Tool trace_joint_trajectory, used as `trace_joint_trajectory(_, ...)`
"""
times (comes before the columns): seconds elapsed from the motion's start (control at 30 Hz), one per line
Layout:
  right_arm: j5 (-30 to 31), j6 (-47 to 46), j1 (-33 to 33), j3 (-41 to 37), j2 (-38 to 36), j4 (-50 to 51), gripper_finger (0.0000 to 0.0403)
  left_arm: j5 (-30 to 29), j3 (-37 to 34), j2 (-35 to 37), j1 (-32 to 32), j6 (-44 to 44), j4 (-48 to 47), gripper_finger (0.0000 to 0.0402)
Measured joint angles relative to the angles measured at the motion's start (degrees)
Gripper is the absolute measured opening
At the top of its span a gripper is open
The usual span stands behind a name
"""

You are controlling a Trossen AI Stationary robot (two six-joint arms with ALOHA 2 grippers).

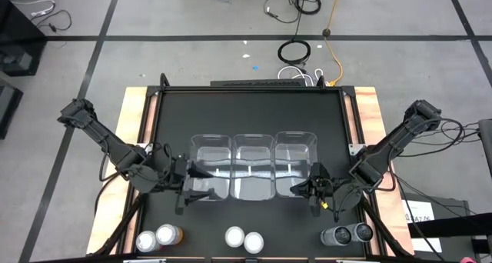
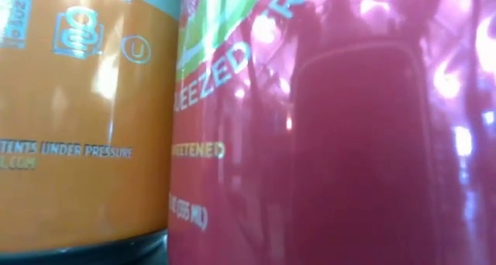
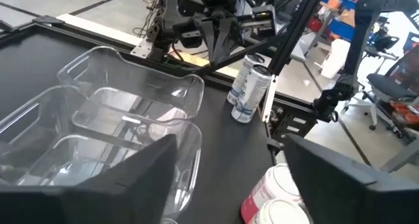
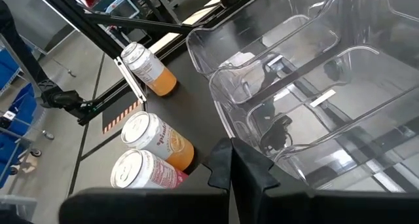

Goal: Sort soda cans
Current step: Put the left orange soda can into the left transparent bin

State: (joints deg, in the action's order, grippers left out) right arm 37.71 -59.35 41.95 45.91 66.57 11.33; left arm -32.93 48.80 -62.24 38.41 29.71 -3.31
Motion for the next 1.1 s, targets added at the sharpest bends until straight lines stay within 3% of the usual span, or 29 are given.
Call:
trace_joint_trajectory(0.23,0.0,0.2,0.0,0.0,0.0,0.1,0.0000,0.7,0.0,0.0,0.0,0.0,0.2,0.0360)
trace_joint_trajectory(0.33,0.0,1.3,0.0,0.0,0.0,0.2,0.0000,1.7,0.0,0.0,0.0,2.1,0.6,0.0363)
trace_joint_trajectory(0.47,0.0,2.9,0.0,0.0,0.0,0.2,0.0000,1.2,0.0,0.0,-0.1,12.2,1.3,0.0364)
trace_joint_trajectory(0.6,-0.1,3.7,0.0,0.0,0.0,0.4,0.0000,0.6,0.0,0.0,-0.7,14.3,1.6,0.0364)
trace_joint_trajectory(0.8,-0.5,3.7,0.1,0.0,0.0,1.2,0.0000,-4.1,0.0,0.0,-1.2,21.9,0.1,0.0363)
trace_joint_trajectory(1.1,-1.8,4.5,0.2,0.0,0.0,3.2,0.0000,-3.0,11.1,-3.5,-0.4,39.1,-27.5,0.0341)
